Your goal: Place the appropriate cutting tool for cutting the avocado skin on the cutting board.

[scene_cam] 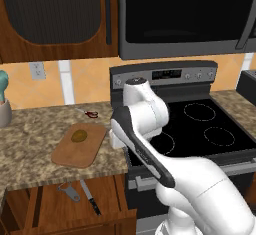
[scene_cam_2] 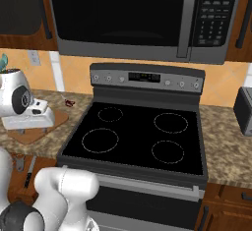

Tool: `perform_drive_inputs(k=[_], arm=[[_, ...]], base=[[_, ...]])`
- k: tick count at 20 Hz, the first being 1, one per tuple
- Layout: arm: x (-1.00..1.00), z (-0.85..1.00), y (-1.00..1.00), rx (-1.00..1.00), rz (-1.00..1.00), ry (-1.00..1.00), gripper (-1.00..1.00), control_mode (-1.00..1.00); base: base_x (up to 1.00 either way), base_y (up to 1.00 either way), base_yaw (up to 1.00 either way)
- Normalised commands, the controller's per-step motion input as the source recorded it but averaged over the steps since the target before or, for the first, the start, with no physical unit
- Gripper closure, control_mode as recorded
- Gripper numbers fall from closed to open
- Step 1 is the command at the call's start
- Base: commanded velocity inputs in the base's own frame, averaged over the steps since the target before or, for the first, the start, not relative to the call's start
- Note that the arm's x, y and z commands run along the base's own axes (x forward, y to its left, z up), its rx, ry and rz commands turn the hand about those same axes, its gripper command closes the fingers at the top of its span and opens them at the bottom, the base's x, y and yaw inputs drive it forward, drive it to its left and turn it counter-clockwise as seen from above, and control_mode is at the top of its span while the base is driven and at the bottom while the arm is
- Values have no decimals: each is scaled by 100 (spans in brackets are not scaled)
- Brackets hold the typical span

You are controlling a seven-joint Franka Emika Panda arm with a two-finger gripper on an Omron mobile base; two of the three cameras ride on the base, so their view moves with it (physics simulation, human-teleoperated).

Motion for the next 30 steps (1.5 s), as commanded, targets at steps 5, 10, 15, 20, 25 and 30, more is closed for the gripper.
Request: perform_drive_inputs(k=[5, 10, 15, 20, 25, 30], arm=[[-29, -82, 100, 0, 0, 0, -100, -100], [0, -65, 94, 0, -5, 0, -100, -100], [0, -50, 38, 0, 0, 3, -100, -100], [0, -53, 38, 0, 0, 4, -100, -100], [0, -62, 34, 0, 0, 1, -100, -100], [-2, -59, 6, 0, 0, 2, -100, -100]], base=[[0, 0, 0], [0, 0, 0], [0, 0, 0], [0, 0, 0], [0, 0, 0], [0, 0, 0]])
